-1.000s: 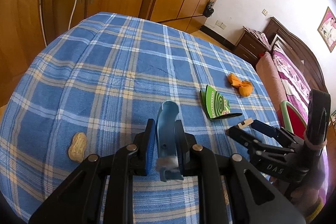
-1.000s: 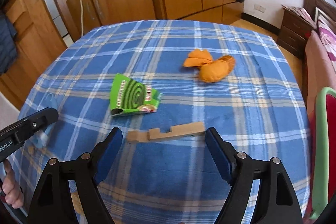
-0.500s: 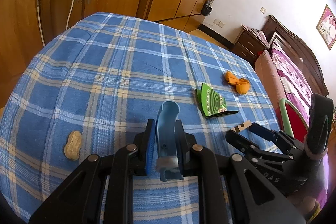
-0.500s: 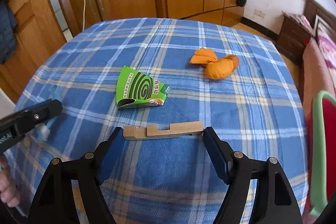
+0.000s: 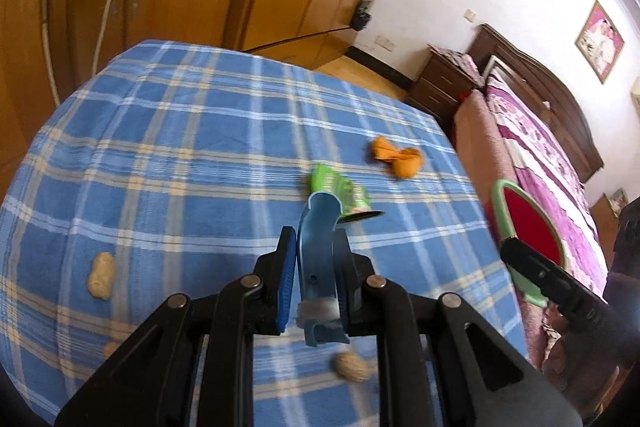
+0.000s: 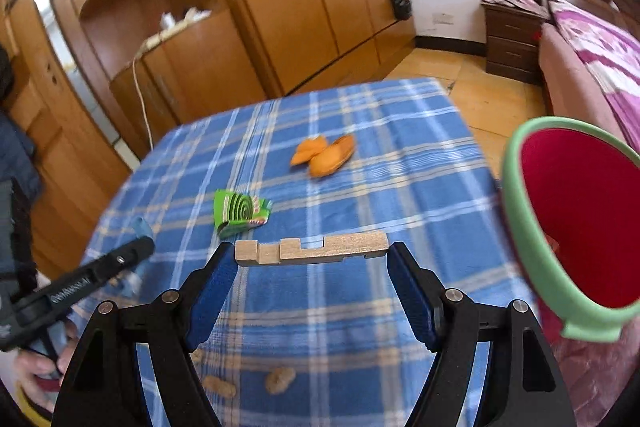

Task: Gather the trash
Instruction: 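Carry the blue piece and wooden stick over the red bucket with both tools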

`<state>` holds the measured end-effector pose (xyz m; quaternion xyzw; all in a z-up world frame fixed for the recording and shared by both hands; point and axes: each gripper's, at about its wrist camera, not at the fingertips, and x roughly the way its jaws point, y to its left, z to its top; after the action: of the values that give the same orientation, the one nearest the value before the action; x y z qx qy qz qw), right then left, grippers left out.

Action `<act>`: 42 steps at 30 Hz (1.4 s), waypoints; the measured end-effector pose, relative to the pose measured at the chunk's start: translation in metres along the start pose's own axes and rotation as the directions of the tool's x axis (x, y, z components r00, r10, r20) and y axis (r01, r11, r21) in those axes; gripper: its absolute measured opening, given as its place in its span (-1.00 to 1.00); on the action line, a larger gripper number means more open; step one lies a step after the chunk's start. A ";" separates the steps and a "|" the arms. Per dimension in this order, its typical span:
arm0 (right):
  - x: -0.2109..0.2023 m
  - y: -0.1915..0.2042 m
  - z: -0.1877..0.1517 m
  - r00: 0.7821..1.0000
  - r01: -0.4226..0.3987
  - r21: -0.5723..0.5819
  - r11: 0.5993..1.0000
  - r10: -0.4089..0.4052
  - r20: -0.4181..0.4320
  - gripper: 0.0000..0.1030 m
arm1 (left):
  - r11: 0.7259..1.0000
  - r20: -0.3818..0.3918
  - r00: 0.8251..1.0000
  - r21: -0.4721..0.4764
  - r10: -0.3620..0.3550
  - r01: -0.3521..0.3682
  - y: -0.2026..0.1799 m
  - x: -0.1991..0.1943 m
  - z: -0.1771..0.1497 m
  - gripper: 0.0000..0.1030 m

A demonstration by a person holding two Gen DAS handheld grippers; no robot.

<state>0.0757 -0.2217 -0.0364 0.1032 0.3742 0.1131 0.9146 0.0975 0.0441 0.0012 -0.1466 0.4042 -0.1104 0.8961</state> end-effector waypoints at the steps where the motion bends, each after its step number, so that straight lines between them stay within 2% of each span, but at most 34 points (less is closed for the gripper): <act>1: -0.005 -0.004 0.000 1.000 -0.004 0.012 1.000 0.003 0.011 0.51 | 1.000 -0.002 1.000 0.004 -0.012 0.012 -0.005 0.000 0.000 -0.65; 10: -0.065 -0.045 0.000 0.989 0.028 0.114 0.993 -0.044 0.138 0.51 | 0.993 -0.015 0.997 0.078 -0.082 0.083 -0.058 -0.004 0.004 -0.65; 18: -0.102 -0.087 -0.006 0.971 0.078 0.199 0.977 -0.120 0.208 0.51 | 0.974 -0.049 0.987 0.160 -0.154 0.160 -0.113 0.004 0.005 -0.65; 30: -0.128 -0.146 -0.017 0.952 0.107 0.324 0.940 -0.190 0.238 0.51 | 0.924 -0.099 0.959 0.259 -0.264 0.281 -0.199 0.031 0.013 -0.65; 42: -0.122 -0.192 -0.025 0.949 0.122 0.422 0.899 -0.230 0.216 0.51 | 0.872 -0.191 0.935 0.341 -0.300 0.350 -0.262 0.078 0.000 -0.65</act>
<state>-0.0017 -0.4368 -0.0260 0.2687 0.2740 -0.0647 0.9211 0.1279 -0.2247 0.0394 -0.0334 0.4041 -0.3431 0.8473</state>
